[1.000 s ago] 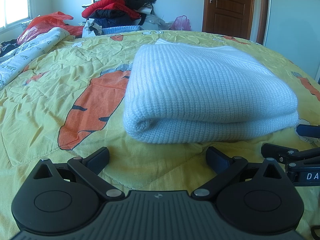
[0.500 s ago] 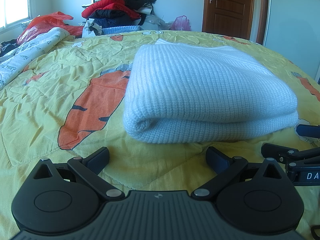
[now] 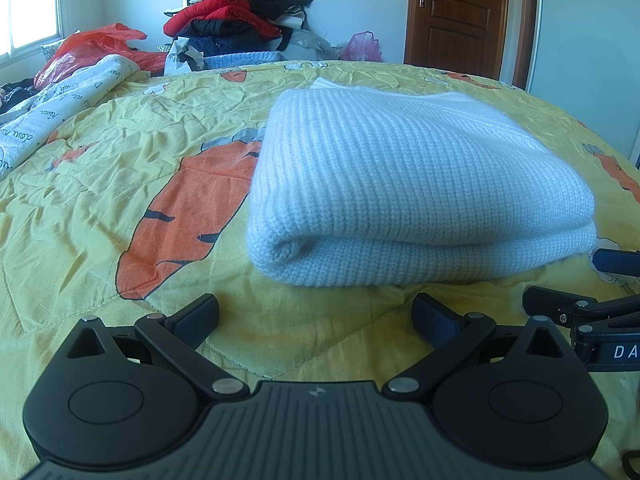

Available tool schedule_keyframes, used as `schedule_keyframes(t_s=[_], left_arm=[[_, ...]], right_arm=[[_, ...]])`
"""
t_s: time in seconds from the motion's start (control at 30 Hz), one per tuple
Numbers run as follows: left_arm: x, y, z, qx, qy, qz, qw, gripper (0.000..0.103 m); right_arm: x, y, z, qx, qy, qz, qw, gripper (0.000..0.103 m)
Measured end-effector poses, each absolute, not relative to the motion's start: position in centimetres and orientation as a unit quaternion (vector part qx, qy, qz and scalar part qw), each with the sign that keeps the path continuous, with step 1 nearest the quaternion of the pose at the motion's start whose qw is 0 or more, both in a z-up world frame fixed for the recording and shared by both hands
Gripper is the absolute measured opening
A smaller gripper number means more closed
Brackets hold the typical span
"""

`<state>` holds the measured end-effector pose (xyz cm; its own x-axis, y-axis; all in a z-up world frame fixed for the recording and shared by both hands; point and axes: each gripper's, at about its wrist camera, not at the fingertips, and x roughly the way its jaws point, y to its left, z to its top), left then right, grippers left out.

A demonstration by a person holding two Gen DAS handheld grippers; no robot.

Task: Fold small clothes

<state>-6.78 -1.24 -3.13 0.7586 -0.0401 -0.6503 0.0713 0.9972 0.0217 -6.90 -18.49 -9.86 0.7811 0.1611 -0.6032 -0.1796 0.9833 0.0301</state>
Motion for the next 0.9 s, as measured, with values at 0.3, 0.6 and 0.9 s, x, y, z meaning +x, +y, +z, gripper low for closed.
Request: schedule_keyframes(t_s=[0.3, 0.6, 0.9], left_arm=[[-6.78, -1.24, -3.14, 0.022, 0.346, -0.03, 0.937, 0.103], [-6.76, -1.25, -3.14, 0.023, 0.347, -0.03, 0.937, 0.103], [-6.72, -1.31, -3.1, 0.026, 0.35, -0.03, 0.936, 0.103]], right_arm=[[-6.9, -18.48, -9.88, -0.014, 0.318, 0.09, 0.944, 0.102], [-6.91, -18.48, -9.88, -0.014, 0.318, 0.09, 0.944, 0.102], [-6.92, -18.48, -9.87, -0.014, 0.318, 0.09, 0.944, 0.102]])
